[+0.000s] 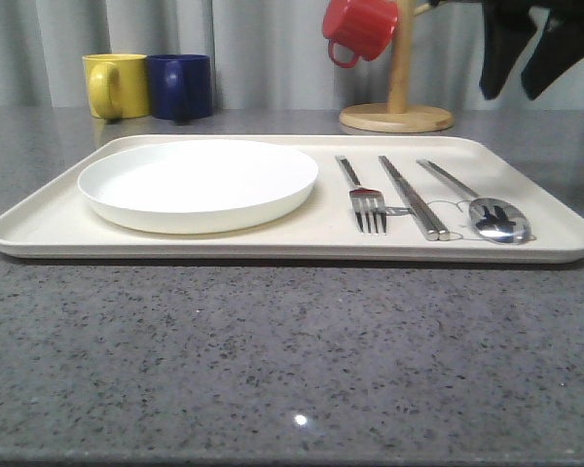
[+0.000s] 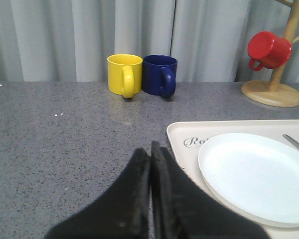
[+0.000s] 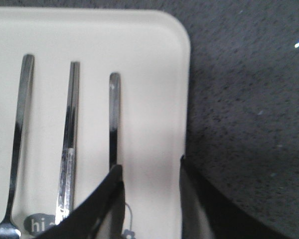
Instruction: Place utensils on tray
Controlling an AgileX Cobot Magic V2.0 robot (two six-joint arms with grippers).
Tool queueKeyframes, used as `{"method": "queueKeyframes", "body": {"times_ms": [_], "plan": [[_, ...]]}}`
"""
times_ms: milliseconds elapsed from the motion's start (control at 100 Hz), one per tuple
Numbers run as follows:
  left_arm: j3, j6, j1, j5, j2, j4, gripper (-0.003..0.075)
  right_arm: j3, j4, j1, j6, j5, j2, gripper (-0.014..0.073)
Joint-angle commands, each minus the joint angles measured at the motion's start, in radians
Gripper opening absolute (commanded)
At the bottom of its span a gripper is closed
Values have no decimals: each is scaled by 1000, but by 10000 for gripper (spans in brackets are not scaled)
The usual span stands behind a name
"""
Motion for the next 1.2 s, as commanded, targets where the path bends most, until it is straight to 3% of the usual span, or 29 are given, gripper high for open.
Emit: {"method": "queueKeyframes", "body": {"times_ms": [0, 300, 620, 760, 980, 1190], "plan": [[-27, 1, 0, -77, 5, -11, -18, 6, -52, -34, -2, -41, -106, 288], [-27, 1, 0, -77, 5, -11, -18, 274, -66, -140, -31, -128, -406, 288], [-27, 1, 0, -77, 5, -11, -18, 561, -70, -147, -42, -248, -822, 283], [-27, 1, 0, -77, 5, -11, -18, 649, -97, -147, -52, -290, -990, 194], [-27, 1, 0, -77, 5, -11, -18, 703, -153, -147, -52, -318, -1123, -74], [-27, 1, 0, -77, 5, -11, -18, 703, -159, -147, -52, -318, -1126, -68]]}}
